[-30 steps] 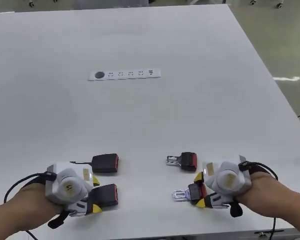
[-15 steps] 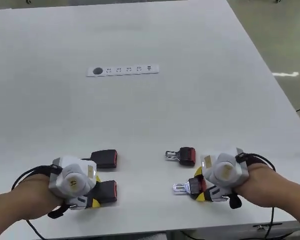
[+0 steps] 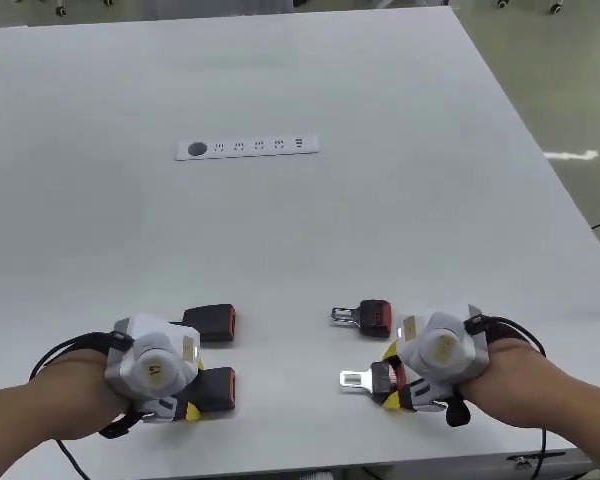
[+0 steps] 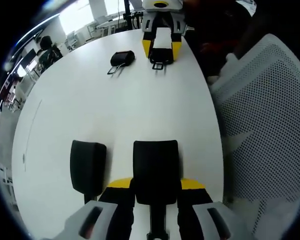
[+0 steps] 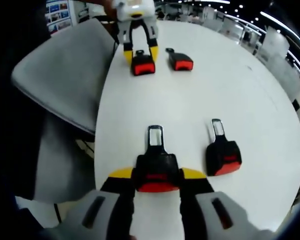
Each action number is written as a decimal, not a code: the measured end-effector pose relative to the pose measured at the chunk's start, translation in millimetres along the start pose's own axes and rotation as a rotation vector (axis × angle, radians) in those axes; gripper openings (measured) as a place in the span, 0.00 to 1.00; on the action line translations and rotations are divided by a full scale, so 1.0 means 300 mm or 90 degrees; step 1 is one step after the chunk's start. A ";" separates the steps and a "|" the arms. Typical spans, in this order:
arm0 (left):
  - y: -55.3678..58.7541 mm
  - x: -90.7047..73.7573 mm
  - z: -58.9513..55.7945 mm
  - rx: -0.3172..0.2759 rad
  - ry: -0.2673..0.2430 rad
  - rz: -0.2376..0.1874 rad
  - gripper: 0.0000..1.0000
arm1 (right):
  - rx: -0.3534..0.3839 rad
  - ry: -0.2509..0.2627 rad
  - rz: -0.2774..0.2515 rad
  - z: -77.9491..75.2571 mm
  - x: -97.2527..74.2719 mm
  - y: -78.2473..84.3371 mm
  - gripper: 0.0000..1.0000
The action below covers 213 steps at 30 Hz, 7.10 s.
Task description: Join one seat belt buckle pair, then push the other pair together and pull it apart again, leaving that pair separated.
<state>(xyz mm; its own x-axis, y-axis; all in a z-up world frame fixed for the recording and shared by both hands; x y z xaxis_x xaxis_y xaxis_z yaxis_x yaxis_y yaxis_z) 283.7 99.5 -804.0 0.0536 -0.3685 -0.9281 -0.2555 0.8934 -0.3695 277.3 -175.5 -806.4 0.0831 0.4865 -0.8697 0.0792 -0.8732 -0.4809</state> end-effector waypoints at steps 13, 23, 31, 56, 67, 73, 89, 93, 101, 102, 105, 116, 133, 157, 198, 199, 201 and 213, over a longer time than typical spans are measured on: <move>-0.006 0.004 -0.003 0.008 0.002 0.016 0.33 | -0.004 0.022 -0.035 0.013 0.080 -0.145 0.34; -0.006 0.003 -0.003 0.010 0.001 0.021 0.33 | -0.005 0.025 -0.067 0.016 0.149 -0.264 0.34; -0.011 0.005 -0.007 0.021 0.003 0.030 0.33 | -0.024 0.025 -0.072 0.010 0.190 -0.335 0.34; -0.010 0.006 -0.003 0.036 0.018 0.034 0.33 | -0.039 0.023 -0.111 -0.011 0.239 -0.411 0.32; -0.009 0.005 0.001 0.044 0.028 0.019 0.32 | -0.024 0.030 -0.126 -0.008 0.251 -0.440 0.30; -0.009 0.006 0.000 0.049 0.028 0.021 0.31 | -0.022 0.029 -0.127 -0.012 0.268 -0.469 0.29; 0.000 0.000 0.011 0.053 0.032 0.009 0.31 | -0.042 0.023 -0.132 -0.006 0.255 -0.457 0.30; -0.003 0.000 0.009 0.046 0.032 0.017 0.32 | -0.046 0.021 -0.128 -0.008 0.255 -0.455 0.31; -0.008 0.003 0.002 0.035 0.026 0.036 0.34 | -0.055 0.029 -0.132 -0.009 0.252 -0.450 0.34; -0.007 0.003 0.003 0.033 0.023 0.036 0.34 | -0.051 0.031 -0.134 -0.012 0.250 -0.452 0.34; -0.001 -0.008 -0.005 0.042 -0.001 0.033 0.34 | -0.047 0.042 -0.133 -0.020 0.236 -0.457 0.35; -0.066 -0.137 0.020 0.068 -0.072 -0.071 0.40 | -0.007 0.097 -0.172 -0.076 0.078 -0.394 0.38; -0.106 -0.066 0.244 0.019 -0.074 -0.013 0.48 | 0.029 0.162 -0.083 -0.273 -0.030 -0.055 0.40; -0.092 -0.017 0.292 0.000 -0.027 0.020 0.34 | 0.021 0.067 -0.054 -0.308 0.023 0.051 0.35; -0.090 -0.007 0.296 0.019 -0.016 0.040 0.32 | -0.018 0.058 -0.112 -0.306 0.207 -0.277 0.34; -0.090 -0.007 0.296 0.019 -0.016 0.040 0.32 | -0.019 0.059 -0.112 -0.310 0.216 -0.291 0.34; -0.089 -0.007 0.295 0.018 -0.016 0.039 0.32 | -0.023 0.057 -0.116 -0.313 0.229 -0.315 0.34; -0.088 -0.001 0.304 0.015 -0.011 0.037 0.32 | -0.044 0.063 -0.103 -0.339 0.259 -0.370 0.34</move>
<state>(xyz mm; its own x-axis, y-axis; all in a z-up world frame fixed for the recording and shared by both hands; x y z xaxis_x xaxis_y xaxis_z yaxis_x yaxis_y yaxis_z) 378.5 99.4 -798.0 0.0569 -0.3117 -0.9485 -0.2355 0.9190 -0.3161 375.9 -38.0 -809.3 0.1602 0.6242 -0.7646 0.1672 -0.7806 -0.6022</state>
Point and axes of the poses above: the centre of the closed fingertips' face, and the gripper's own axes: x roughly forward along the fingers, z roughly to its left, y roughly out of its underside, the point moved 6 cm from there along -x, roughly backward along the fingers, and after that the axes turned 12 degrees about -x, right-handed, at the moved point
